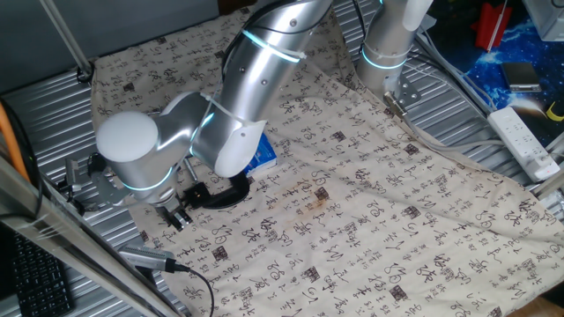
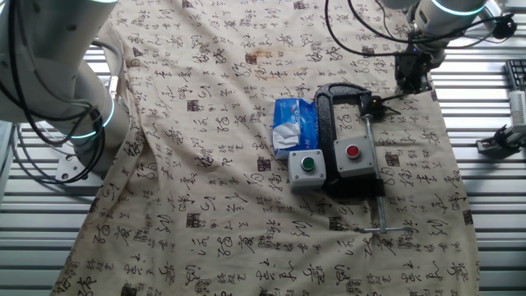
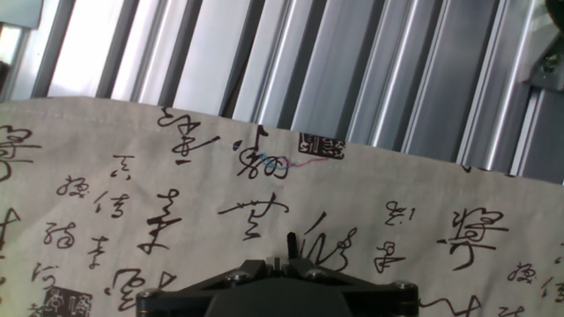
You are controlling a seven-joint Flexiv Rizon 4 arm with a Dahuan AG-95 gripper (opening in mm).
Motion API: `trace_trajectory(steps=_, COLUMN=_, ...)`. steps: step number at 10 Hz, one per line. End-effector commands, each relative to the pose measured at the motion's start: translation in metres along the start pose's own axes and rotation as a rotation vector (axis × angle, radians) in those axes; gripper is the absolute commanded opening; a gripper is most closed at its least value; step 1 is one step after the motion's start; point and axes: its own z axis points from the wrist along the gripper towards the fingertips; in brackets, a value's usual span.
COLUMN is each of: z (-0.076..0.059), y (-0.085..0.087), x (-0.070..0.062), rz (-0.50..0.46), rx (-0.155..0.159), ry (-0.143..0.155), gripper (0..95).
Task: Turn the hands of a clock
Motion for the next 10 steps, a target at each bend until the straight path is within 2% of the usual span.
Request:
trace_trajectory(steps=1, z=0.001, y=-0.002, x=0.000, rz=-0.004, rx=0.002, ry=-0.001, gripper=0.0)
trace_trajectory(steps=10, z=0.004, y=-0.020, x=0.006, rz=-0.049, rx=0.001, ry=-0.002, gripper=0.0)
